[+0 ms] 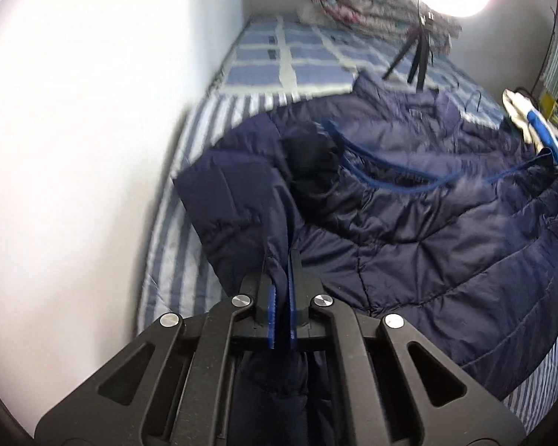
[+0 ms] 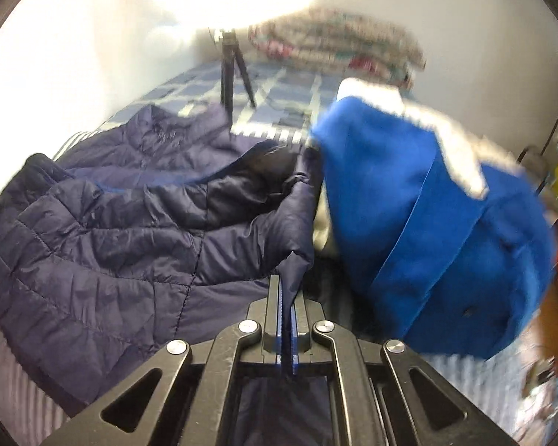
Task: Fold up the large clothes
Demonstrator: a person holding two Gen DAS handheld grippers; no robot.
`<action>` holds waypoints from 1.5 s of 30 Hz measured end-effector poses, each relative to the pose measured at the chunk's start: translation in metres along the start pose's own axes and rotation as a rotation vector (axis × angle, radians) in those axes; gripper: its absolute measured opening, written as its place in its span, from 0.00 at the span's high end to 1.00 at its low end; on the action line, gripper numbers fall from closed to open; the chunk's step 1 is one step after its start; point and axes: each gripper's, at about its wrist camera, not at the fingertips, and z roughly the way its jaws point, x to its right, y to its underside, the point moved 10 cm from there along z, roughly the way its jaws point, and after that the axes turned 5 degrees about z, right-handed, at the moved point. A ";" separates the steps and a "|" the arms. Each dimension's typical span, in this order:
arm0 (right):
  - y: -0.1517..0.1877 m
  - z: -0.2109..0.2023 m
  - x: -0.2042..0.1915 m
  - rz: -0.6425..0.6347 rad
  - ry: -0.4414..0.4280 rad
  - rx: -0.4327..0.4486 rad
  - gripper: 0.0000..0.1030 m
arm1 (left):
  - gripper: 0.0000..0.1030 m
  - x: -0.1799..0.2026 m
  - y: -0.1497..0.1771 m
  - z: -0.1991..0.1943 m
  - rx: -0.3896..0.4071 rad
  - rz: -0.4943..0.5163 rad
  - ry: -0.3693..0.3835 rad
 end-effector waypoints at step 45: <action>0.075 0.002 0.009 0.403 -0.029 -0.057 0.33 | 0.56 0.177 -0.093 0.058 0.079 0.232 0.057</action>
